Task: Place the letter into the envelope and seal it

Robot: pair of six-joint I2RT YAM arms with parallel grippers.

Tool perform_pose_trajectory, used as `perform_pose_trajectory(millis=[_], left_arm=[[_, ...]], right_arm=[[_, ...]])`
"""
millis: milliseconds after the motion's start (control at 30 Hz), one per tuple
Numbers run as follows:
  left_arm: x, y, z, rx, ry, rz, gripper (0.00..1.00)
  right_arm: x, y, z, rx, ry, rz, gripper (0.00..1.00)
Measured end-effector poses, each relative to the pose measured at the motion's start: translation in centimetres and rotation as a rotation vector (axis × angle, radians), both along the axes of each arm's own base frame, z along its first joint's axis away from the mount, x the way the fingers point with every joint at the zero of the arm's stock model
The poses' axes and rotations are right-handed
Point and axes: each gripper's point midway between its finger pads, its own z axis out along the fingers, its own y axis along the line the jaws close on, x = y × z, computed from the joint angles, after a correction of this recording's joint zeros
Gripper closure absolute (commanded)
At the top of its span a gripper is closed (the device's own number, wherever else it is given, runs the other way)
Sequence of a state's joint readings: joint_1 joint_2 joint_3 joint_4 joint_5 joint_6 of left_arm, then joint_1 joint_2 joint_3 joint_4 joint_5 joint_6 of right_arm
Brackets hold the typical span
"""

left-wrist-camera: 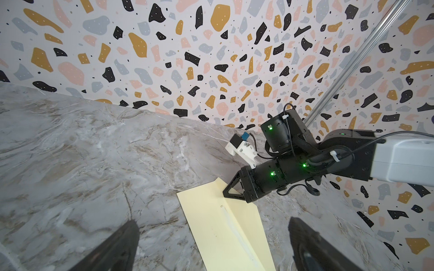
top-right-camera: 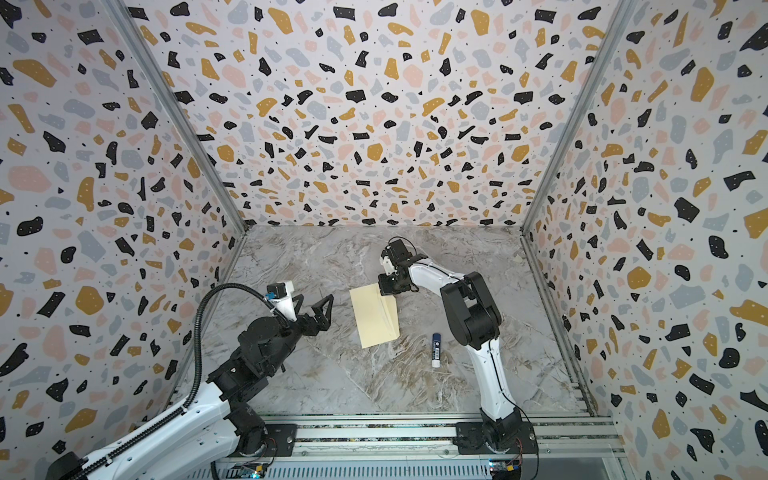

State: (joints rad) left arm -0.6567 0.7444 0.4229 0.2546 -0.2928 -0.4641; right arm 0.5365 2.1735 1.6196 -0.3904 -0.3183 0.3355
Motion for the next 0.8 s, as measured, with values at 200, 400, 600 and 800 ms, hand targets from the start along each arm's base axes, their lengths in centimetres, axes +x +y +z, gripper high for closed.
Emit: perform_pose_trajectory(millis=[200, 400, 600, 800], left_arm=[[0.0, -0.1, 0.1, -0.006, 0.0, -0.004, 0.0], [0.1, -0.5, -0.1, -0.015, 0.004, -0.021, 0.0], [0.1, -0.9, -0.3, -0.024, 0.017, -0.037, 0.0], [0.1, -1.1, -0.1, -0.038, 0.011, -0.046, 0.0]], right_arm=[[-1.0, -2.6, 6.7, 0.228, -0.069, -0.149, 1.0], [-1.6, -5.4, 13.8, 0.485, -0.201, -0.33, 1.0], [-3.0, -7.3, 13.4, 0.645, -0.17, -0.515, 1.0], [-4.2, -9.0, 11.1, 0.731, -0.116, -0.714, 1.0]])
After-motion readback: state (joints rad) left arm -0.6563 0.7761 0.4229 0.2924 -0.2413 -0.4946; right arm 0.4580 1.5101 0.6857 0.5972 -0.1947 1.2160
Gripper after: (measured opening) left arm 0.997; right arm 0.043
